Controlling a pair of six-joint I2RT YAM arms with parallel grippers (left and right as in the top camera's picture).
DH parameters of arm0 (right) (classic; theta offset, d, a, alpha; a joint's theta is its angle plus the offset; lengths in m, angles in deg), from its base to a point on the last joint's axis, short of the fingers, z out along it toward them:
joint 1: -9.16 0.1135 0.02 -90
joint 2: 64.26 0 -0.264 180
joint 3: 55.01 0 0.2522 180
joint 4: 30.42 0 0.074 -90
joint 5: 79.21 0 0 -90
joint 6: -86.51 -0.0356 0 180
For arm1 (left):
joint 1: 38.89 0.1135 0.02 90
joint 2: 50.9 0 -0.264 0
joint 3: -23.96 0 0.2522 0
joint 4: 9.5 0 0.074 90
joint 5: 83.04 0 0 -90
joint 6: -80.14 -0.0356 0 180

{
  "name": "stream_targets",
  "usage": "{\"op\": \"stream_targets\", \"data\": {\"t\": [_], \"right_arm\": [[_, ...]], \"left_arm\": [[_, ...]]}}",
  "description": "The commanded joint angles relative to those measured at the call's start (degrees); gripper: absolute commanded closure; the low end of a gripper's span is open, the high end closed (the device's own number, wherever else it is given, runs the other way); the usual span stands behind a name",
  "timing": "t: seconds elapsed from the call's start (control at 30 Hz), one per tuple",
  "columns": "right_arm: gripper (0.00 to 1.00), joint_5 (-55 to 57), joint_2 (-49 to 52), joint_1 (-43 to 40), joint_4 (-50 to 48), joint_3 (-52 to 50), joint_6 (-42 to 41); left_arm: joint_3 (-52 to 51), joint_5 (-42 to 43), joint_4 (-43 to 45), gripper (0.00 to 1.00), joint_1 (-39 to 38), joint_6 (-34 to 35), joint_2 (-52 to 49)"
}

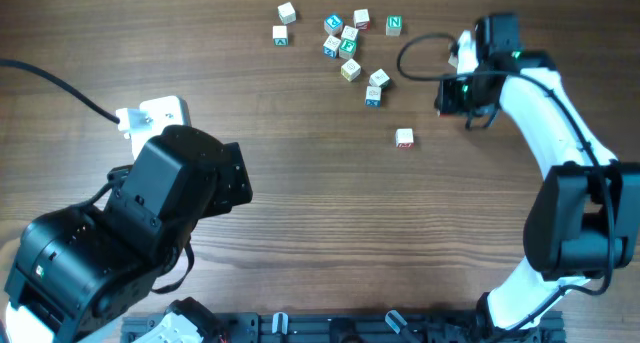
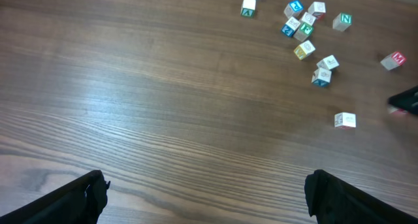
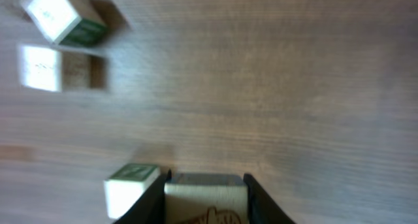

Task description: Form a horizontal line

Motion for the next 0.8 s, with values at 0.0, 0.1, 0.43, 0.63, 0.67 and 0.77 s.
{"op": "stream_targets", "data": {"t": [0.0, 0.1, 0.43, 0.63, 0.67, 0.77], "right_arm": [[0.84, -1.29, 0.59, 0.28, -7.52, -7.5, -1.81], [0.83, -1.29, 0.59, 0.28, -13.16, -12.11, -1.84], [0.6, -1.31, 0.61, 0.28, -13.62, -12.92, -1.84], [0.41, -1.29, 0.57, 0.28, -13.33, -11.76, -1.88], [0.4, -1.03, 0.37, 0.28, -12.83, -10.51, -1.88], [0.36, 3.69, -0.26, 0.28, -10.01, -4.92, -4.52]], "left_arm": [[0.33, -0.74, 0.11, 0.0, 0.04, 0.11, -0.04], [0.33, -0.74, 0.11, 0.0, 0.04, 0.11, -0.04], [0.33, -0.74, 0.11, 0.0, 0.04, 0.11, -0.04], [0.33, -0.74, 0.11, 0.0, 0.04, 0.11, -0.04], [0.33, -0.74, 0.11, 0.0, 0.04, 0.11, -0.04], [0.33, -0.74, 0.11, 0.0, 0.04, 0.11, -0.04]]}}
